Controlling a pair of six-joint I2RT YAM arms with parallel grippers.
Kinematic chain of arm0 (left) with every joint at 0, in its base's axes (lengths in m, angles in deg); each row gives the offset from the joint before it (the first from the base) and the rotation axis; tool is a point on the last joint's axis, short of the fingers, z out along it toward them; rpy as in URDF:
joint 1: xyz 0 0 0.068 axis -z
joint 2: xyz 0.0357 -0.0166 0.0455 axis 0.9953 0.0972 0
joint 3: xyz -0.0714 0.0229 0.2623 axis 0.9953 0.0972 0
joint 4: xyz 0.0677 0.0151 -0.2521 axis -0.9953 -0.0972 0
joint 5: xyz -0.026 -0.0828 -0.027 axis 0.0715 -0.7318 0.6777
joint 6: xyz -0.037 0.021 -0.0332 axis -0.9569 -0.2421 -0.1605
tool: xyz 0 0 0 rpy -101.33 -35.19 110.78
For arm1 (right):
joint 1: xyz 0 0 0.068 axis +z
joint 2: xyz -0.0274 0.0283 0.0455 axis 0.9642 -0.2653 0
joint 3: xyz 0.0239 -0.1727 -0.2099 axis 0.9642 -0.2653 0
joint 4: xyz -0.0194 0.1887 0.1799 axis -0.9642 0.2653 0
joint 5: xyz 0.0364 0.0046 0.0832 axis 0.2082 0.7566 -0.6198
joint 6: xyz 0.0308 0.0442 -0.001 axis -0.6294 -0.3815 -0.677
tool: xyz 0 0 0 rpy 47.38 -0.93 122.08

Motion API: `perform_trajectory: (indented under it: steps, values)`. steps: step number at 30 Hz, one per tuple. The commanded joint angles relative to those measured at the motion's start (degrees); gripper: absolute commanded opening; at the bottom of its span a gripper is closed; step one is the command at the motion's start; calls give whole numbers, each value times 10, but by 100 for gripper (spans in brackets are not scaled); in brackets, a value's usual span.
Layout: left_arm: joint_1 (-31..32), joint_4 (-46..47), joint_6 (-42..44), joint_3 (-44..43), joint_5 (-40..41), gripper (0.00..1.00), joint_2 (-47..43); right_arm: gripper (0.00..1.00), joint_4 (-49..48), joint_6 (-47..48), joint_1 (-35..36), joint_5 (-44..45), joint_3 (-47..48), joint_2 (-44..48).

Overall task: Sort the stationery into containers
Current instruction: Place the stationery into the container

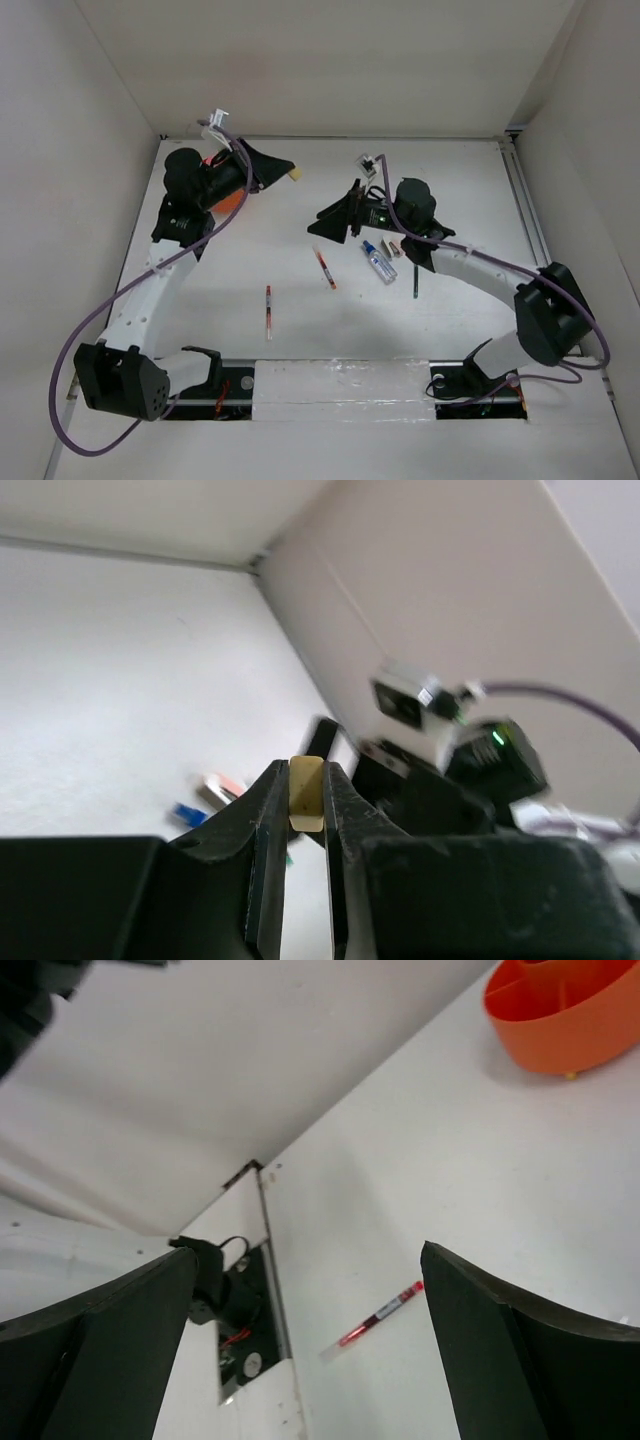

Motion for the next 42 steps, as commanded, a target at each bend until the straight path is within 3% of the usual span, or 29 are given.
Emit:
perform_trajectory:
  steps: [1, 6, 9, 20, 26, 34, 42]
  values:
    - [0, -117, 63, -84, 126, 0, 33, 100, 126, 115, 21, 111, 0, 58]
    - [0, -262, 84, -234, 333, 0, 121, 100, 246, 151, 40, 218, -5, 127]
    - [-6, -319, 90, -335, 407, 0, 188, 100, 275, 158, 45, 260, -10, 159]
    - [-22, -419, 91, -553, 545, 0, 345, 100, 358, 163, 62, 326, -56, 273]
    - [-28, -517, 72, -732, 613, 0, 468, 100, 396, 163, 68, 358, -66, 317]
    - [-39, -530, 39, -756, 684, 0, 532, 100, 409, 152, 85, 364, -84, 346]
    - [-62, -468, 34, -701, 668, 0, 554, 100, 396, 141, 104, 350, -102, 346]
